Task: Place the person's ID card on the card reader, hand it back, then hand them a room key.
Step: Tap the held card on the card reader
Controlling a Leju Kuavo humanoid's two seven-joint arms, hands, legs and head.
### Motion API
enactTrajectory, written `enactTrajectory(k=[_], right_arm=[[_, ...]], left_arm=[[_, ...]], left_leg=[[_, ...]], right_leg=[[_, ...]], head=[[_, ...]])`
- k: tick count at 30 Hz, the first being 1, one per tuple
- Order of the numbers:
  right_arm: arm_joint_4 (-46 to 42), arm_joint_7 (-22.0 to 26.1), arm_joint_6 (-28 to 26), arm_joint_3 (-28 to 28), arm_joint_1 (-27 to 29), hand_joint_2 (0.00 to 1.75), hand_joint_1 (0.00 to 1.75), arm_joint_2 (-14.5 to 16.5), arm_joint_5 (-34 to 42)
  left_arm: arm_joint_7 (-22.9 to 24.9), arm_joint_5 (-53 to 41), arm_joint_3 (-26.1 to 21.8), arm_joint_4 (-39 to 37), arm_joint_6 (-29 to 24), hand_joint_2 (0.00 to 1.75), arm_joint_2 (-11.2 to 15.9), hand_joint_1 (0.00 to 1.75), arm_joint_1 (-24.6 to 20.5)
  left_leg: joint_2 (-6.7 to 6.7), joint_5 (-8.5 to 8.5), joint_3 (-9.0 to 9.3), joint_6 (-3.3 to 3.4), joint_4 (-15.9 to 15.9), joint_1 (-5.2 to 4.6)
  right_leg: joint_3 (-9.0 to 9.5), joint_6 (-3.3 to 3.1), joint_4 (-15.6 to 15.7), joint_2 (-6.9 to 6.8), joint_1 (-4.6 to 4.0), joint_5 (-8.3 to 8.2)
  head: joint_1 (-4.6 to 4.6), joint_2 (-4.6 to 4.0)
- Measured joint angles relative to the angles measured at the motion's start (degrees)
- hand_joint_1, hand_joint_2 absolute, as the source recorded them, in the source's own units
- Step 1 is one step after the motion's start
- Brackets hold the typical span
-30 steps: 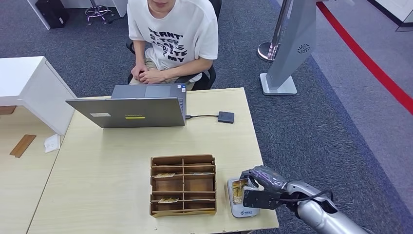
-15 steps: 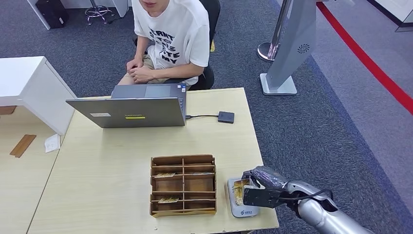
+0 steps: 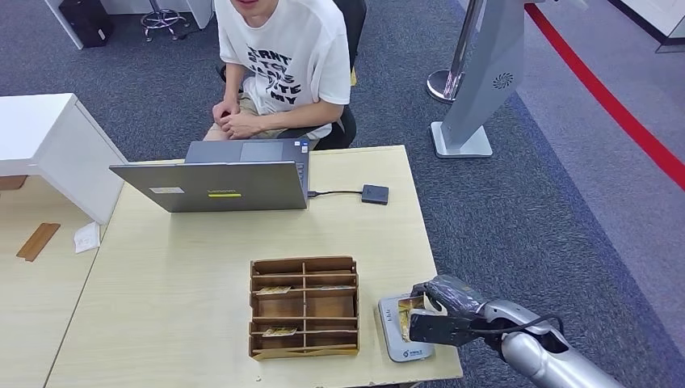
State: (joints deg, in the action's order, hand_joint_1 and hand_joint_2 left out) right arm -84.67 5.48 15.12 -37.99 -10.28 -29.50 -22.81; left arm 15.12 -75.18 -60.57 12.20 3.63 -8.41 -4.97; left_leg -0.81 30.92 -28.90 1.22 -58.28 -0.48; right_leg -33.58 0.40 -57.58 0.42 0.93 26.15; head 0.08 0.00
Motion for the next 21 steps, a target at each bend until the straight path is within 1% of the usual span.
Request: enactTrajectory(k=[9,21], right_arm=[[0.23,-1.13,-0.02,-0.13,-0.30,1.75,1.75,-0.16,-0.92],[0.51,-1.32,-0.09,-0.26,-0.42,1.75,1.75,-0.16,-1.20]], left_arm=[[0.00,0.01,0.00,0.00,0.00,0.00,-0.01,0.00,0.00],[0.00,0.01,0.00,0.00,0.02,0.00,-0.02,0.00,0.00]], left_leg=[[0.00,0.00,0.00,0.00,-0.01,0.00],[0.00,0.00,0.00,0.00,-0.01,0.00]], right_leg=[[0.01,0.00,0.00,0.00,0.00,0.00],[0.02,0.00,0.00,0.00,0.00,0.00]], head=[[-0.01,0.00],[0.00,0.00]])
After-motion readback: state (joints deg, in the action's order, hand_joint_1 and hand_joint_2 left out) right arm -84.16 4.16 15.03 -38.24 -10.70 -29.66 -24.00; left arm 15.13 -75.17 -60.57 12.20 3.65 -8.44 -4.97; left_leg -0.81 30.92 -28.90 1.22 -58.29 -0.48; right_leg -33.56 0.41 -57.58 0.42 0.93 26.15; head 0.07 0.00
